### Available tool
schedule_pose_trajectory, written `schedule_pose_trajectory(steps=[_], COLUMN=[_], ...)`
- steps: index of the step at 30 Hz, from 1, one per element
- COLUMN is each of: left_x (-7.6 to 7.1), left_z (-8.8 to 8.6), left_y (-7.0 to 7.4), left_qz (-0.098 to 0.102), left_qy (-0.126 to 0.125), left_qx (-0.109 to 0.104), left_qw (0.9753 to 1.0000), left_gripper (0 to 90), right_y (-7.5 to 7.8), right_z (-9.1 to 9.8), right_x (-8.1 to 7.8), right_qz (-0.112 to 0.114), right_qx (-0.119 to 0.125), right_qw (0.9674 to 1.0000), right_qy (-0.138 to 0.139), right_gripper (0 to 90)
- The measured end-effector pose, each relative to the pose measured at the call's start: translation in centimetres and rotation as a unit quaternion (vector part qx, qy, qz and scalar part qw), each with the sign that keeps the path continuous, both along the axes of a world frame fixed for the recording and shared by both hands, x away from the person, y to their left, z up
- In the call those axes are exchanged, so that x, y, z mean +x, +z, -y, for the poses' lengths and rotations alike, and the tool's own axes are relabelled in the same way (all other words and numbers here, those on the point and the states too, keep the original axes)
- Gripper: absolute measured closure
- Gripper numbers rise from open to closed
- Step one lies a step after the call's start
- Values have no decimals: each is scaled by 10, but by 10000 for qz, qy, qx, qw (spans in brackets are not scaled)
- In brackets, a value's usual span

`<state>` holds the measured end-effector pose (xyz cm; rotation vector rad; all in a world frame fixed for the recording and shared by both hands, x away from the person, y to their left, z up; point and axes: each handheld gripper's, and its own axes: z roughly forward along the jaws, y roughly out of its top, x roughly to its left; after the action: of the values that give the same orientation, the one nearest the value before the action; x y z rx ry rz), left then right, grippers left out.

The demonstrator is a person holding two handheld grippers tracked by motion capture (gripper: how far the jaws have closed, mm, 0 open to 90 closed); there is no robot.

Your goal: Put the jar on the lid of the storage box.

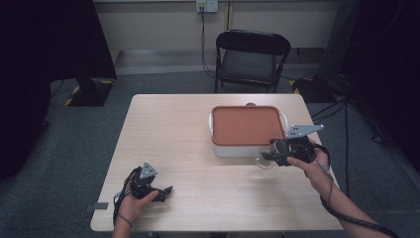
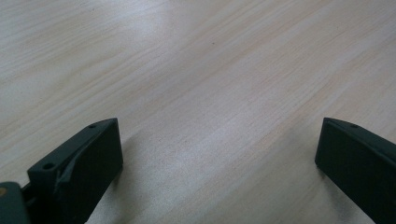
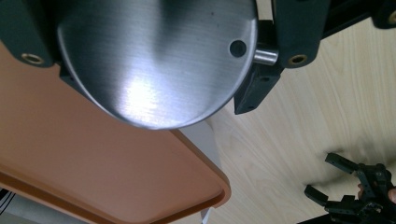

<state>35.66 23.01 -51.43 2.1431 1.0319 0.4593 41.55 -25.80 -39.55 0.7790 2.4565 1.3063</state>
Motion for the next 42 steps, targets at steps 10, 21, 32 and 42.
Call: schedule_pose_trajectory(steps=[10, 21, 32, 42], left_x=[0, 0, 0, 0], left_z=[0, 0, 0, 0], left_y=[0, 0, 0, 0], left_qz=[-1, -2, -2, -2], left_qy=[-1, -1, -2, -1], left_qx=[3, 3, 2, 2], left_qw=[10000, 10000, 10000, 10000], left_gripper=[4, 4, 4, 4], right_y=[13, 24, 32, 39], right_z=[-5, -8, -14, -16], right_x=[5, 12, 19, 27], right_qz=[60, 93, 132, 199], right_qx=[13, 93, 91, 19], right_qw=[10000, 9999, 9998, 9996], right_qy=[2, -26, -91, -212], right_gripper=[363, 365, 367, 368])
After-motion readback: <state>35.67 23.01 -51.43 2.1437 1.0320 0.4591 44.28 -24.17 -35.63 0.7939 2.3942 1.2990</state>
